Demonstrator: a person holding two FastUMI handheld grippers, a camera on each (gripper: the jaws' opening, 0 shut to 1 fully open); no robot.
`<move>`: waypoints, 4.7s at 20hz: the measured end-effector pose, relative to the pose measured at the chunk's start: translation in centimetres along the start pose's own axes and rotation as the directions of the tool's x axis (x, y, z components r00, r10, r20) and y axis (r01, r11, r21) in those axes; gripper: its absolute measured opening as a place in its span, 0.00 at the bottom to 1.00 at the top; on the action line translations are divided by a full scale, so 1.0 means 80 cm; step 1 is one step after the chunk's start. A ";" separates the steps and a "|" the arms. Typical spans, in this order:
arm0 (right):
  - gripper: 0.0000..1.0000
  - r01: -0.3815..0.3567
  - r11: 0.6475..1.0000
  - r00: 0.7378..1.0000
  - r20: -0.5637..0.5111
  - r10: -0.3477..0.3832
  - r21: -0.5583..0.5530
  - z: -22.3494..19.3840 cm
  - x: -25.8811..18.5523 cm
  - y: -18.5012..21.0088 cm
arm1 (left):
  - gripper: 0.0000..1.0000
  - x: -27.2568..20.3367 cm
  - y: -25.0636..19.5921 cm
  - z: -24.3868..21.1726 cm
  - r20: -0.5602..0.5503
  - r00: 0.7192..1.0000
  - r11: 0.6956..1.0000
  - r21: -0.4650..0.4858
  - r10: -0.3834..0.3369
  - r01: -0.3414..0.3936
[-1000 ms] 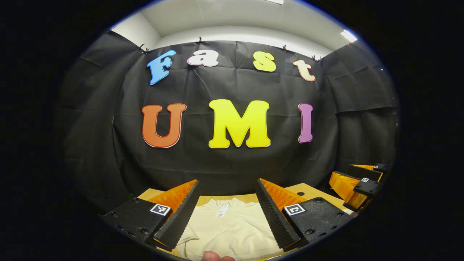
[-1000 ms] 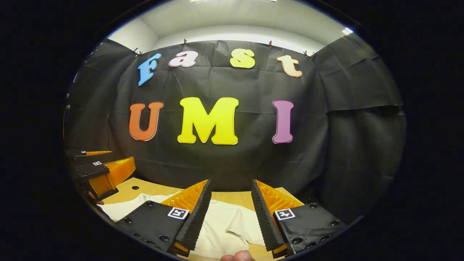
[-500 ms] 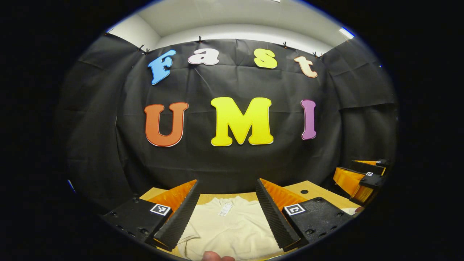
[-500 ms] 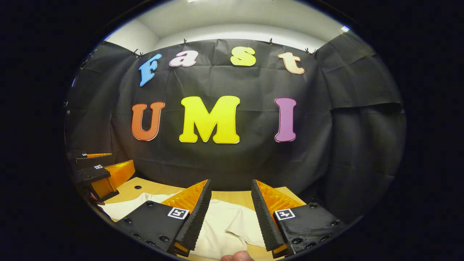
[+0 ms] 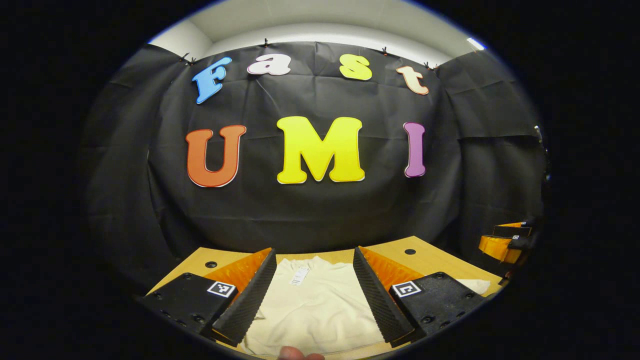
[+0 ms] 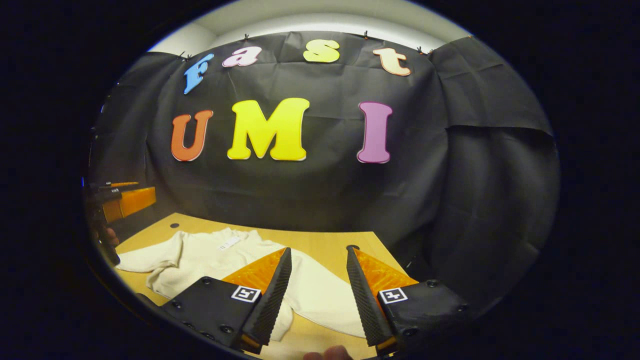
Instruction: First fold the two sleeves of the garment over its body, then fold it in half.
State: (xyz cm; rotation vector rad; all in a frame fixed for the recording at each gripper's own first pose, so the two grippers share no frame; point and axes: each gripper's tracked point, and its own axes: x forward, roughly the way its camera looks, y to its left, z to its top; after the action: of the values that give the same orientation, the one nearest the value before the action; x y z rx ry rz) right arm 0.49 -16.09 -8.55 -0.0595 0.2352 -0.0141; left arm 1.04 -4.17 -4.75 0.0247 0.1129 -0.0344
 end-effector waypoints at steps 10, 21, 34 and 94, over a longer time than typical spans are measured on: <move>0.73 0.160 0.987 0.904 -0.404 -0.137 0.023 -0.223 -0.006 -0.180 | 0.98 0.015 -0.043 -0.023 -0.081 0.996 0.997 0.055 -0.042 0.046; 0.73 0.246 0.966 0.798 -0.583 -0.155 0.080 -0.343 0.013 -0.219 | 0.98 0.017 -0.060 -0.040 -0.136 0.989 0.992 0.110 -0.053 0.068; 0.02 0.248 0.947 0.778 -0.624 -0.069 0.205 -0.335 0.019 -0.192 | 0.98 0.012 -0.046 -0.038 -0.136 0.990 0.993 0.102 -0.043 0.057; 0.08 -0.644 0.735 0.722 -0.487 0.492 -0.211 -0.148 0.350 0.709 | 0.98 -0.200 0.419 -0.131 -0.243 0.754 0.769 -0.049 0.610 -0.637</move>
State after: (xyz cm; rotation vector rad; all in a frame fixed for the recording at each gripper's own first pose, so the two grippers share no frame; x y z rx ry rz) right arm 25.37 39.28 -29.97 -0.3630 0.6676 0.6669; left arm -14.84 30.12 -12.58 -0.0661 0.3203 0.6588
